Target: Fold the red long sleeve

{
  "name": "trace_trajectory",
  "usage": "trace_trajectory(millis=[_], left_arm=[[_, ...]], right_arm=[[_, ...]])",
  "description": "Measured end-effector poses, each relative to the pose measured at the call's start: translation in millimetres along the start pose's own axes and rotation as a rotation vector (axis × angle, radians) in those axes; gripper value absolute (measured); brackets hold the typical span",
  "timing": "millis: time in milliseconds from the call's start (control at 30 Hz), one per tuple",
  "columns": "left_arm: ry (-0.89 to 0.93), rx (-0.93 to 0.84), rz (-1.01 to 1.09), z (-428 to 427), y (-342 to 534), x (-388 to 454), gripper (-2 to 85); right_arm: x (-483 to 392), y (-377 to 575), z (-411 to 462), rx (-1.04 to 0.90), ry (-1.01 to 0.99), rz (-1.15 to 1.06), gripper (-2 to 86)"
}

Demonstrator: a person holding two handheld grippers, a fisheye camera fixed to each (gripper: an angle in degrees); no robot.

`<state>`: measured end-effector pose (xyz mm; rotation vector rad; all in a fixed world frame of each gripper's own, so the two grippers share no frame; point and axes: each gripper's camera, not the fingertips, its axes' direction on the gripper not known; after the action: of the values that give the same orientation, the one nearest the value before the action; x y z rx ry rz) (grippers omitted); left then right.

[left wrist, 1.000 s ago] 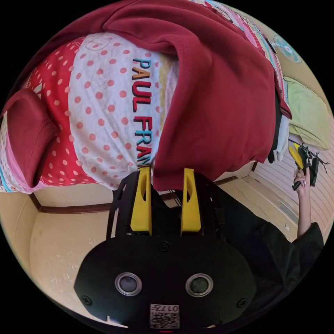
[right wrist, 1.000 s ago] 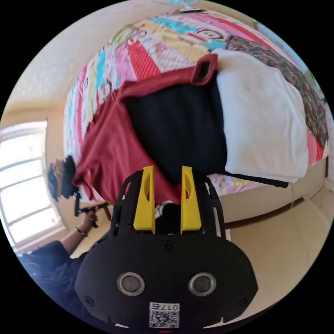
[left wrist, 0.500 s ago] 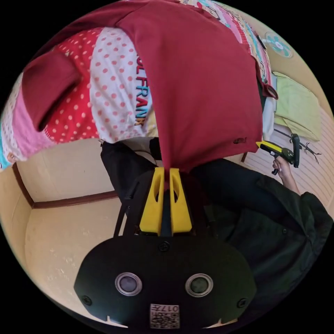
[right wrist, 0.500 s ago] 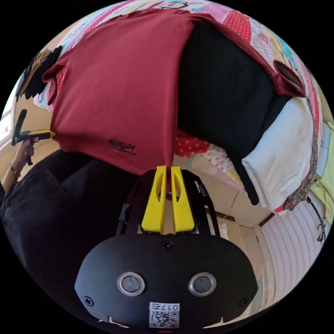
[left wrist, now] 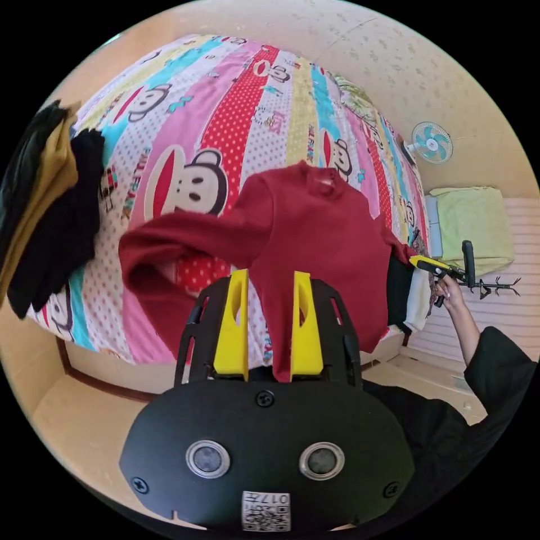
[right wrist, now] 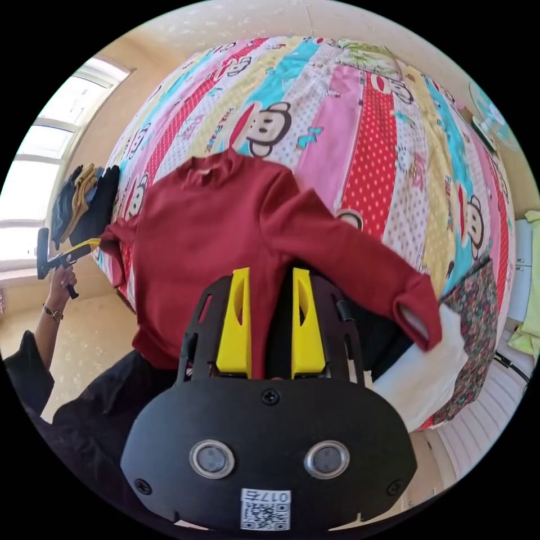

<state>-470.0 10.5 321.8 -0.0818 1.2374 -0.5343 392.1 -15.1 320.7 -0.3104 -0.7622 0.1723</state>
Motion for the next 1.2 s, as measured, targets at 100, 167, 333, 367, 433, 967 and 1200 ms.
trace_trajectory(millis=[100,167,333,367,433,967,1200], left_arm=[[-0.006,0.014,0.055,19,-63,-15,13.5],[0.014,-0.065,0.025,51,-90,-31,15.3],[-0.078,-0.090,0.051,127,-68,-28,16.0],[-0.109,-0.050,0.061,126,-58,-22,15.7],[-0.183,0.011,0.106,124,-18,2,9.6],[-0.189,0.395,0.011,1,-126,-12,5.6],[-0.127,0.371,-0.074,-8,-56,-62,11.6]], right_arm=[[-12,-58,23,0.033,0.055,-0.001,12.3],[-14,-82,52,0.024,0.071,0.025,12.9],[-27,-70,154,-0.032,0.107,0.097,12.8],[-38,-54,156,0.038,0.148,0.110,11.7],[-63,-37,158,0.056,0.184,0.078,7.7],[-99,-89,57,0.385,0.240,0.305,7.0],[-168,-20,102,0.340,0.085,0.148,9.3]])
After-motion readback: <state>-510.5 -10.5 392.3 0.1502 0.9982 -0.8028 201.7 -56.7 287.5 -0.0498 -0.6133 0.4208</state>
